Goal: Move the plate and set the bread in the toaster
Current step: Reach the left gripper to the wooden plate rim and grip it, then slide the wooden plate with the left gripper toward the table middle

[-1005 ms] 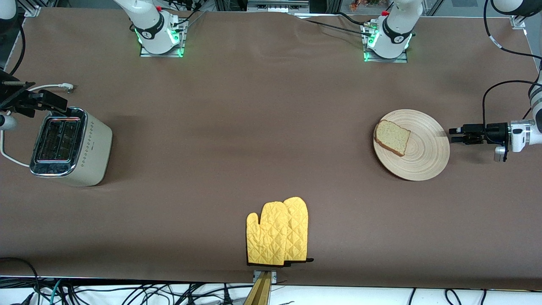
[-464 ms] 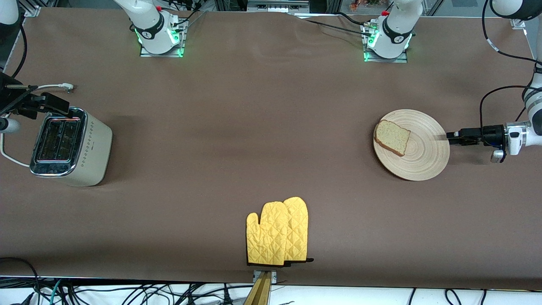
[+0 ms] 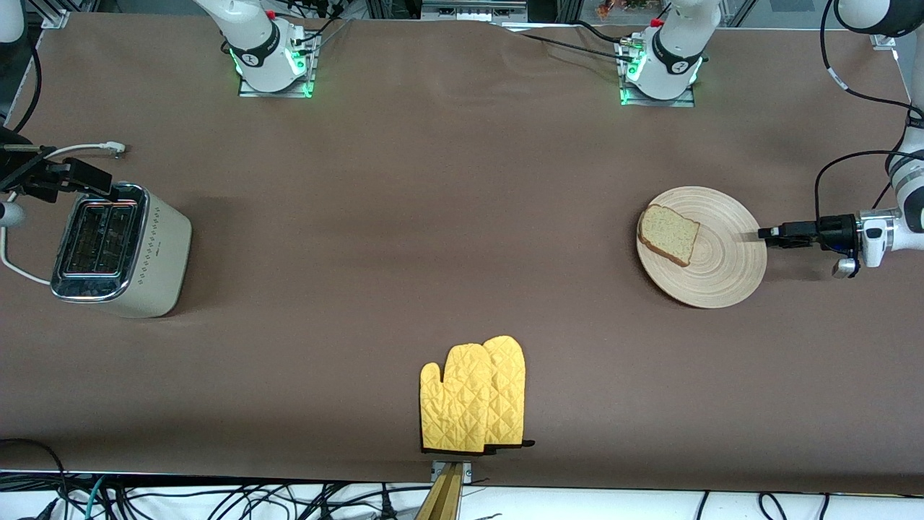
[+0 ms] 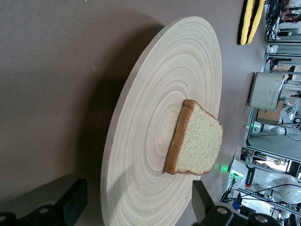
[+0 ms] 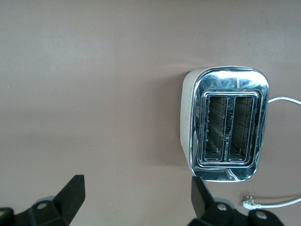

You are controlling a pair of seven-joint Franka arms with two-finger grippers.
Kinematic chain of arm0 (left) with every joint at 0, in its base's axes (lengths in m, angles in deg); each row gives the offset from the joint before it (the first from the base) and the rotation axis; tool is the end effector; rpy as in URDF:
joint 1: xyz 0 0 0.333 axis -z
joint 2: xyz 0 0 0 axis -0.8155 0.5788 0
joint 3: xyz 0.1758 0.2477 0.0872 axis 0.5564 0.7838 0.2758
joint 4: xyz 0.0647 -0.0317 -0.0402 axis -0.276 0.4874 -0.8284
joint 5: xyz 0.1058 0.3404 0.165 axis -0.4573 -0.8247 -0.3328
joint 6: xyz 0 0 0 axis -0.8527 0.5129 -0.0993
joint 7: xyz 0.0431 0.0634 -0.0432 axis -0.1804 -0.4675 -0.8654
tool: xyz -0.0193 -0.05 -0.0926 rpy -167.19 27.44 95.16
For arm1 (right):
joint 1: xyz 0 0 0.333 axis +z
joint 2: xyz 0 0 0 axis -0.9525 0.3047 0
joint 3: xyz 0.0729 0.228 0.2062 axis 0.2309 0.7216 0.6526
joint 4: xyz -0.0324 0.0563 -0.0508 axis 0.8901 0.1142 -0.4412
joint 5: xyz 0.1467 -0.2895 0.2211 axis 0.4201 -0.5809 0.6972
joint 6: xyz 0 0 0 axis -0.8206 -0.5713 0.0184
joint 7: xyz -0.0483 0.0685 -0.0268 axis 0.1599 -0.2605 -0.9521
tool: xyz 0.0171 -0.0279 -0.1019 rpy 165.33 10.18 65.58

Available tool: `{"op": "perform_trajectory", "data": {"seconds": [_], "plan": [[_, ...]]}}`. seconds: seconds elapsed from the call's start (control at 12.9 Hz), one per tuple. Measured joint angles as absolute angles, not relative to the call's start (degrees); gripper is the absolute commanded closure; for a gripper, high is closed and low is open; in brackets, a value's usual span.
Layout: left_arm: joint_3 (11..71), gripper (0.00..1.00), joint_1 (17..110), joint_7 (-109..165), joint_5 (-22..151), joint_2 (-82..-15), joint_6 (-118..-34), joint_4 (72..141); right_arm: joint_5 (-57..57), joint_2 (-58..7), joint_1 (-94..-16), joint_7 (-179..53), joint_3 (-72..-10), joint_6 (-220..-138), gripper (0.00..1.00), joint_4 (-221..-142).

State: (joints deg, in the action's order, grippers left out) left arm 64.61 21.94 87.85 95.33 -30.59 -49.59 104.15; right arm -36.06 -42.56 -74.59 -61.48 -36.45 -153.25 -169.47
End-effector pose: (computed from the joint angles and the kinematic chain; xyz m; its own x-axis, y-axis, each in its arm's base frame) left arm 0.4991 0.2979 0.1386 0.9855 -0.0222 -0.1683 0.1293 -0.5435 0.8294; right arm 0.5866 -0.0311 0.5810 0.9975 0.0036 -0.0710 0.0029 -0.9999 -0.0105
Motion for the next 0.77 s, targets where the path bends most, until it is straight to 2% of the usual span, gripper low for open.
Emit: {"op": "perform_trajectory", "data": {"seconds": [0.23, 0.39, 0.46, 0.54, 0.62, 0.7, 0.77], "plan": [[64.3, 0.04, 22.4, 86.6, 95.8, -30.5, -49.6, 104.2, -36.1, -42.6, -74.6, -61.5, -36.4, -153.3, 0.00, -169.3], [64.0, 0.13, 22.7, 86.5, 96.2, -30.4, -49.6, 104.3, -36.1, -42.6, -74.6, -61.5, -36.4, -153.3, 0.00, -168.8], [64.0, 0.24, 23.0, 86.4, 97.0, -30.3, -49.6, 104.4, -36.1, -42.6, -74.6, -61.5, -36.4, -153.4, 0.00, -168.5], [64.0, 0.48, 23.3, 86.4, 97.2, -30.1, -49.8, 104.4, -36.1, -42.6, -74.6, -61.5, -36.4, -153.6, 0.00, -168.3], [64.0, 0.65, 23.5, 86.4, 97.2, -29.9, -50.2, 104.4, -36.1, -42.6, -74.6, -61.5, -36.4, -153.7, 0.00, -168.1], [64.0, 0.88, 23.6, 86.4, 97.2, -29.6, -50.5, 104.4, -36.1, -42.6, -74.6, -61.5, -36.4, -153.7, 0.00, -168.0], [64.0, 1.00, 23.6, 86.9, 97.2, -29.4, -51.2, 104.4, -36.1, -42.6, -74.6, -61.5, -36.4, -153.7, 0.00, -168.0]]}}
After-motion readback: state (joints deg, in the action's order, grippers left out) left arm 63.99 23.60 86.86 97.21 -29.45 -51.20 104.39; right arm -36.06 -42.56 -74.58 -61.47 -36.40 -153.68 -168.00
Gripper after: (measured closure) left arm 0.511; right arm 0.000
